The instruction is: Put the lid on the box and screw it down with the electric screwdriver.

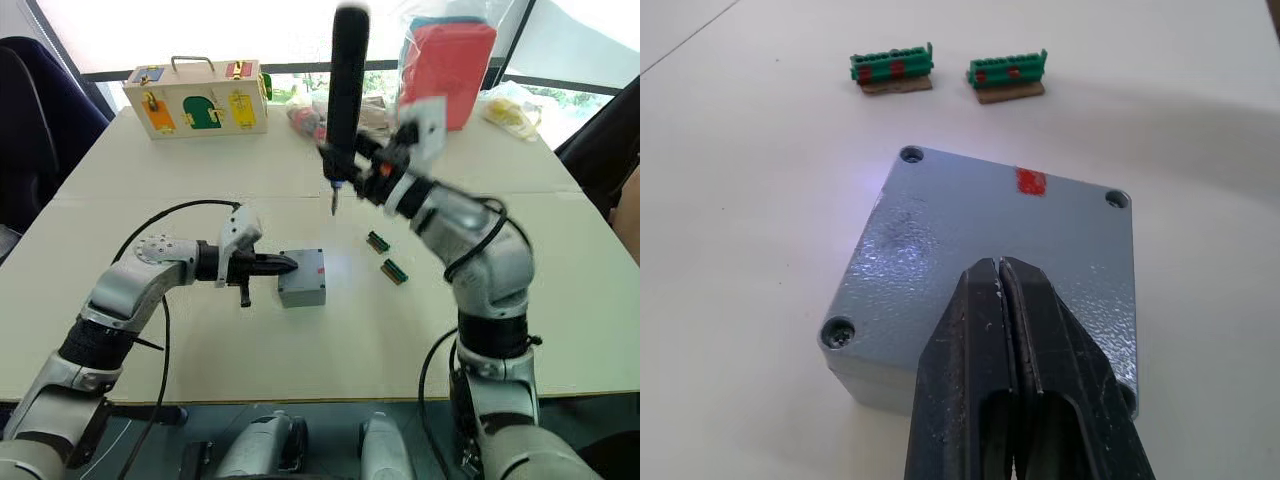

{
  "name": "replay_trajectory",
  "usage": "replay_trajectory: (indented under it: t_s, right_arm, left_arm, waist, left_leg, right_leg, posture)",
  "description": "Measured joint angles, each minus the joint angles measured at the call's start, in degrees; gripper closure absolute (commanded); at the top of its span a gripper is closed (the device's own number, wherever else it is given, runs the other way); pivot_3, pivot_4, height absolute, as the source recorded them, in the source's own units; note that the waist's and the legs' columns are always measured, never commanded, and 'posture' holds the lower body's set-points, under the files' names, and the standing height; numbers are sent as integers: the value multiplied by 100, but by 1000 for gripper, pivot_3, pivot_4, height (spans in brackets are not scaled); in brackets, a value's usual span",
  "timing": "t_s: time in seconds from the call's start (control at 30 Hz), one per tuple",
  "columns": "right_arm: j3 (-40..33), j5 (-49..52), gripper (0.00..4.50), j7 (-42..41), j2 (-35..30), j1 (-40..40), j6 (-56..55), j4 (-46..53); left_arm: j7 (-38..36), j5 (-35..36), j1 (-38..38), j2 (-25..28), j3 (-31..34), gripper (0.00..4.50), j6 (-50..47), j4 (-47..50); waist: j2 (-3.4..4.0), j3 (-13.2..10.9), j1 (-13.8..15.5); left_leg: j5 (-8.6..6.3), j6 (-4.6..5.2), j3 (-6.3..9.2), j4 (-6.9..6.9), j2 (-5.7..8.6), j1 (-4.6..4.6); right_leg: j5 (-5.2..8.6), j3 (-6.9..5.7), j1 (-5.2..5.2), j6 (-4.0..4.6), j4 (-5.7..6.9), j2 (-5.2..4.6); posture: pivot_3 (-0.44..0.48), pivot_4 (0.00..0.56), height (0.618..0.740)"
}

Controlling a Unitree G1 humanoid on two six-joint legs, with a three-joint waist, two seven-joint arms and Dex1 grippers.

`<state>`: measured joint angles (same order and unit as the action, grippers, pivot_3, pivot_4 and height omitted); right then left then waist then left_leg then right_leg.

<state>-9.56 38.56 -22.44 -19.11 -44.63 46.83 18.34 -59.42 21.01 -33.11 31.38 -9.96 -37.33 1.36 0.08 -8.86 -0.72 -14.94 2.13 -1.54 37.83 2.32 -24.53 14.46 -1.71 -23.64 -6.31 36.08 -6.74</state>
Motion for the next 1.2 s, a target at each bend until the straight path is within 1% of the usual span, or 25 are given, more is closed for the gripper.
replay_trajectory:
  t_s: [0.07, 0.1, 0.13, 0.2, 0.3, 0.37, 0.4, 0.47, 0.5, 0.53, 0.63, 0.73, 0.83, 0.97, 1.1, 1.17, 1.2]
  right_arm:
    - [-444, 561, 2685, 486, 112, -545, 514, -144]
    - [-692, 837, 2685, 749, 88, -843, 879, -341]
    - [-881, 1083, 2685, 934, -81, -1109, 1358, -623]
    - [-1064, 1382, 2685, 1086, -660, -1406, 2352, -1214]
    - [-1134, 1191, 2685, 1224, -1718, -1469, 3566, -2230]
    - [-1026, 1034, 2685, 1238, -2318, -1343, 4167, -2703]
    - [-780, 1180, 2685, 1124, -2781, -1061, 4360, -2854]
    - [-381, 1494, 2685, 956, -3384, -481, 4524, -3054]
    - [-54, 1723, 2685, 895, -3666, -119, 4528, -3209]
    - [193, 1844, 2685, 895, -3788, 72, 4529, -3328]
    - [655, 2260, 2685, 935, -3909, 199, 4530, -3569]
    - [838, 2631, 2685, 1009, -3975, 98, 4530, -3622]
    - [898, 2718, 2685, 1227, -3985, 69, 4530, -3793]
    - [937, 2696, 2685, 1533, -3613, 52, 4530, -4025]
    - [924, 2620, 2685, 1703, -3441, -43, 4530, -4126]
    - [887, 2549, 1690, 1772, -3365, -66, 4530, -4137]
    - [868, 2521, 1588, 1790, -3334, -69, 4530, -4133]
  left_arm:
    - [88, 239, -163, -182, 241, 4500, -119, -99]
    - [117, 376, -287, -262, 366, 4500, -188, -97]
    - [99, 515, -373, -250, 465, 4500, -277, -25]
    - [-114, 707, -379, 97, 506, 4500, -469, 246]
    - [-618, 799, -255, 864, 482, 4500, -614, 699]
    - [-849, 841, -162, 1175, 466, 4500, -619, 967]
    - [-985, 849, -84, 1338, 410, 4500, -608, 1196]
    - [-1179, 898, 131, 1564, 379, 4500, -605, 1510]
    - [-1270, 918, 251, 1663, 341, 4500, -601, 1668]
    - [-1314, 944, 325, 1698, 295, 4500, -592, 1771]
    - [-1338, 967, 429, 1692, 163, 4500, -563, 2038]
    - [-1303, 969, 490, 1680, 154, 4500, -555, 2140]
    - [-1233, 976, 582, 1607, 143, 4500, -565, 2175]
    - [-1085, 994, 643, 1534, 114, 4500, -599, 2221]
    - [-985, 1045, 673, 1505, 113, 4500, -611, 2237]
    - [-922, 1068, 697, 1487, 113, 4500, -611, 2230]
    - [-903, 1077, 705, 1485, 114, 4500, -612, 2217]
  waist:
    - [2, -5, -1]
    - [1, -5, 1]
    - [1, -5, 10]
    - [-1, -6, 10]
    - [13, -16, 13]
    - [23, -22, 10]
    - [23, -22, 11]
    - [25, -23, -6]
    - [27, -25, -13]
    - [35, -30, -39]
    - [64, -60, -105]
    - [55, -83, -104]
    - [45, -89, -27]
    - [34, -96, 16]
    - [34, -96, 14]
    - [34, -96, 14]
    - [34, -96, 18]
  left_leg:
    - [1, -1, 1, -1, -2, 0]
    - [1, 0, 2, 1, -2, 1]
    - [0, 1, 2, 2, -2, 2]
    - [-6, 11, 1, 1, 0, 2]
    - [-13, 22, -1, 0, 9, -7]
    - [-15, 26, -4, -11, 10, -15]
    - [-16, 28, -4, -20, 10, -19]
    - [-17, 30, -11, -31, 10, -18]
    - [-16, 30, -14, -39, 10, -18]
    - [-13, 26, -22, -39, 9, -18]
    - [-12, 30, -33, -38, 2, -15]
    - [-2, 19, -27, -36, -9, 9]
    - [-3, 19, -26, -34, -12, 14]
    - [-8, 29, -27, -15, -9, -1]
    - [-15, 40, -28, 10, -7, -11]
    - [-18, 44, -28, 17, -7, -11]
    - [-18, 45, -28, 18, -7, -11]
  right_leg:
    - [0, -2, 0, 0, 2, 1]
    - [0, -4, 4, 0, 2, 1]
    - [0, -8, 11, 0, 0, -2]
    - [1, -9, 18, 3, -10, -7]
    - [10, -9, 19, 22, -35, -17]
    - [11, -8, 19, 26, -66, -21]
    - [11, -9, 19, 25, -82, -20]
    - [9, -8, 19, 22, -90, -19]
    - [1, -8, 17, 8, -95, -18]
    - [-1, -7, 11, 3, -94, -18]
    - [-7, -1, 5, -7, -82, -9]
    - [-10, -5, 17, -12, -58, 4]
    - [-9, -6, 23, -12, -59, 10]
    - [-11, -7, 22, -14, -61, 11]
    - [-19, -10, 25, -28, -62, 19]
    - [-19, -11, 29, -30, -63, 19]
    - [-20, -11, 30, -30, -62, 19]
  posture:
    - [0, 150, 740]
    - [0, 150, 740]
    - [0, 150, 740]
    - [0, 150, 740]
    - [0, 150, 740]
    - [0, 150, 740]
    - [0, 150, 740]
    - [0, 150, 740]
    - [0, 150, 740]
    - [0, 150, 740]
    - [0, 150, 740]
    - [0, 150, 740]
    - [0, 150, 740]
    - [0, 150, 740]
    - [0, 150, 740]
    - [0, 150, 740]
    - [0, 150, 740]
